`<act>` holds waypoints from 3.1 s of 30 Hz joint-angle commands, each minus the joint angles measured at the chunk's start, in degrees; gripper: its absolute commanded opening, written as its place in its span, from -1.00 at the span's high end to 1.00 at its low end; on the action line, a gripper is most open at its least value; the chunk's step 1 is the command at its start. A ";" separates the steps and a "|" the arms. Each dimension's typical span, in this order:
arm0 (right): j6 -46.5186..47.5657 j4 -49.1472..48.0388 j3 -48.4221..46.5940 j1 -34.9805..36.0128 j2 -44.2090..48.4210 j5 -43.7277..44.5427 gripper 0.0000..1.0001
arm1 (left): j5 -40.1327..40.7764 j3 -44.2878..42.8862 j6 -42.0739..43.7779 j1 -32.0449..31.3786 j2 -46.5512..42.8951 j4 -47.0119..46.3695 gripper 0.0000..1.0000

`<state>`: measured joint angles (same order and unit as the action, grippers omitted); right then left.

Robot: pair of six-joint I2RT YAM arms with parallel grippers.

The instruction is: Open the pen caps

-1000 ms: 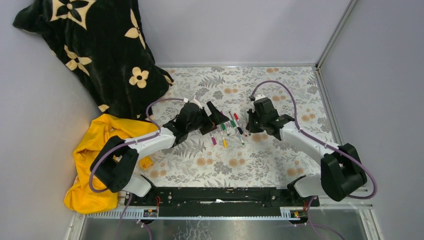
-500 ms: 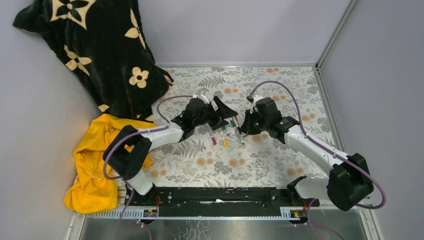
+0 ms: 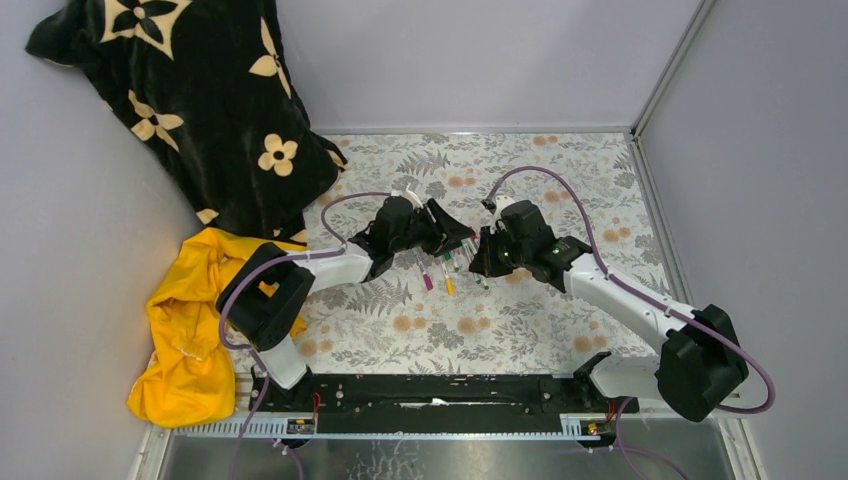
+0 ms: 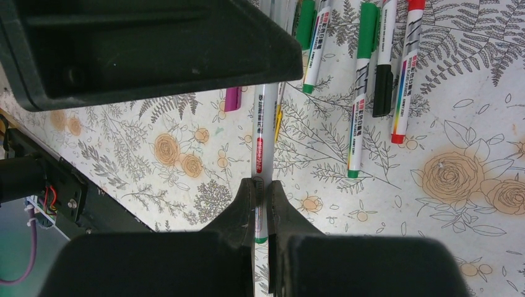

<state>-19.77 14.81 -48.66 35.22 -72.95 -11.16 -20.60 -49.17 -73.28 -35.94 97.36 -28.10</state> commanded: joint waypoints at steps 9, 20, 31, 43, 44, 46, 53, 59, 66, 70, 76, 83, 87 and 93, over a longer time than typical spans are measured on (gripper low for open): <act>-0.59 0.44 -0.29 0.72 2.70 -0.54 1.00 | -0.74 -1.99 0.34 -0.03 1.19 -3.89 0.21; -0.48 0.97 -0.46 0.69 3.57 -0.26 1.00 | -0.62 -1.67 1.95 0.00 0.66 -3.10 0.92; -0.48 0.19 -2.14 0.68 3.28 -0.48 0.27 | -1.57 -0.04 1.83 0.00 -0.50 -3.73 1.00; -0.85 -1.81 -6.08 0.72 -2.13 -1.38 0.15 | -2.97 1.32 -0.79 0.00 -0.60 -6.42 1.00; -0.80 -2.15 -6.31 0.72 -2.78 -1.49 0.16 | -3.10 1.35 -1.14 0.00 -0.62 -6.80 1.00; -0.93 -2.80 -6.40 0.69 -4.21 -1.49 0.17 | -3.44 1.31 -1.72 0.00 -0.67 -7.26 1.00; -0.92 -3.31 -6.53 0.67 -7.38 -0.35 0.99 | -3.55 0.63 -2.04 0.04 -1.20 -7.32 1.00; -1.02 -1.58 -4.44 0.69 -5.63 1.30 1.00 | 1.36 0.27 2.21 2.43 -0.13 -2.19 1.00; -1.37 0.26 -1.21 0.78 -2.82 1.65 1.00 | 1.53 0.70 1.39 8.81 4.09 -4.24 1.00; -1.34 0.52 0.47 0.72 -2.02 1.84 1.00 | 1.70 -0.06 1.16 11.42 5.46 -3.87 1.00; -1.20 0.80 1.33 0.73 -1.26 1.21 1.00 | 1.56 -3.24 2.73 14.53 6.77 -0.74 1.00; -1.28 1.49 2.41 0.75 -0.27 0.92 1.00 | 2.89 -6.49 4.56 16.23 7.47 4.33 1.00; -1.40 1.76 2.35 0.77 0.03 0.83 1.00 | 5.35 -7.26 5.37 16.46 7.07 7.56 1.00; -1.97 2.22 2.90 0.95 0.95 0.82 1.00 | 9.19 -7.52 5.09 16.68 6.74 9.37 1.00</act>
<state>-22.85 2.44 -47.97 35.83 -77.91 -8.10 -34.26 -55.68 -70.98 -28.84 102.80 -24.62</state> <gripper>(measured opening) 0.115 0.090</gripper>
